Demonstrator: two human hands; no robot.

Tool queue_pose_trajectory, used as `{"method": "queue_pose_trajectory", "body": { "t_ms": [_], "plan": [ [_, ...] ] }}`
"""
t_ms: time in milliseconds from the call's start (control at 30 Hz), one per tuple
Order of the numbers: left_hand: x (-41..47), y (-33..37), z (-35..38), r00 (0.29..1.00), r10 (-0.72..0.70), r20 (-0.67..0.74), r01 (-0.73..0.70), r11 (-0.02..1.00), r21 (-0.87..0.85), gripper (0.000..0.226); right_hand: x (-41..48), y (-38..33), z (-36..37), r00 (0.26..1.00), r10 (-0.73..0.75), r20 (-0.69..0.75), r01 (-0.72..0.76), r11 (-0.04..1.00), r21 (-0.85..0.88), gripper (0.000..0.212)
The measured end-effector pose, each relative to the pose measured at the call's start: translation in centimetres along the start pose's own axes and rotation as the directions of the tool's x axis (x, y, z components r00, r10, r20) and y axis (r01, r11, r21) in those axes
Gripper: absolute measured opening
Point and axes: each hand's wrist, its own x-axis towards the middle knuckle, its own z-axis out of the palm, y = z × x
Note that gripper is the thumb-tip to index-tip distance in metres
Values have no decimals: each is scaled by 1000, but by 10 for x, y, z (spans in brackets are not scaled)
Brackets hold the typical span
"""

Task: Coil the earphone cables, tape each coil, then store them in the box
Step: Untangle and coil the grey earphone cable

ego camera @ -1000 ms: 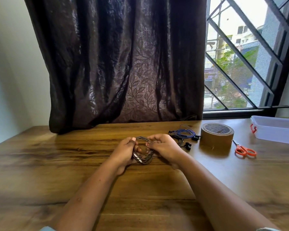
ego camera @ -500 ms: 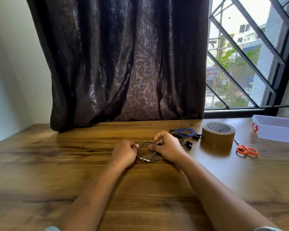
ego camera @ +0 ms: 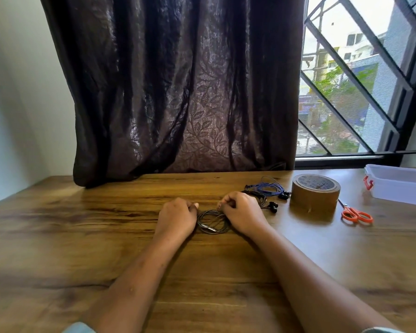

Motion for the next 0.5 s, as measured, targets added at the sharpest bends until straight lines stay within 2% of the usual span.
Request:
{"method": "queue_pose_trajectory", "body": {
  "t_ms": [133,233,367,500],
  "plan": [
    [-1,3,-3,997,3,-80,-8,998,-69,30,-2,0,-4,999,-14,-49,21,989,144,14],
    [-5,8,-6,989,55,-135,-66,994,-82,29,-2,-1,-4,994,-53,-94,69,982,178,15],
    [-10,14,-6,976,120,-184,-136,988,-78,26,-1,0,-1,985,-125,-119,142,979,147,12],
    [-9,12,-8,971,132,-199,-146,988,-55,27,-6,1,-4,967,-216,-138,220,975,18,11]
  ]
}}
